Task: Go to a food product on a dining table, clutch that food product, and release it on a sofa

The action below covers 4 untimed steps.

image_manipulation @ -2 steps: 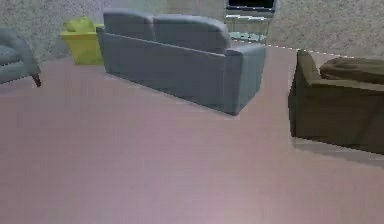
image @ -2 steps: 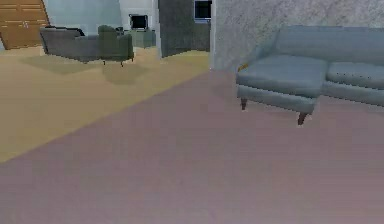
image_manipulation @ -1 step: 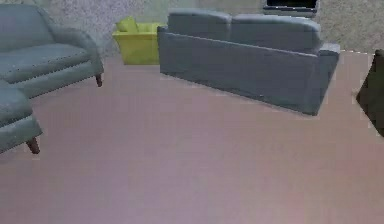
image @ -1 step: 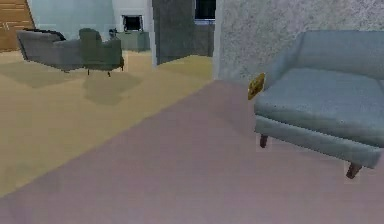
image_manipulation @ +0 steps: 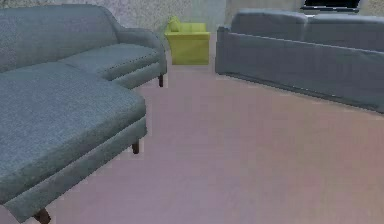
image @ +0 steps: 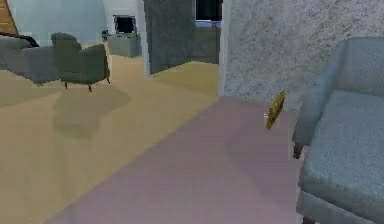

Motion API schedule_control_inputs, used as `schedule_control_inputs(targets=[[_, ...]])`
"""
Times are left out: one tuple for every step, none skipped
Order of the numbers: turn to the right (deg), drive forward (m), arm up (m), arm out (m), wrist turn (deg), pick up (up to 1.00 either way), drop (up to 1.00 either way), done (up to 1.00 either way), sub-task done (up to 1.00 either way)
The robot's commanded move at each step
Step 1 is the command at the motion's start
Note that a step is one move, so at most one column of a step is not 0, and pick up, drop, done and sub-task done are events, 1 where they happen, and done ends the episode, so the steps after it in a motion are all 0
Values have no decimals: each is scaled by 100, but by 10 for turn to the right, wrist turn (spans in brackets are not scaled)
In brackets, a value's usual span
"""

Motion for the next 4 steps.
schedule_control_inputs(targets=[[0,100,0,0,0,0,0,0,0],[-30,0,0,0,0,0,0,0,0],[0,100,0,0,0,0,0,0,0],[0,100,0,0,0,0,0,0,0]])
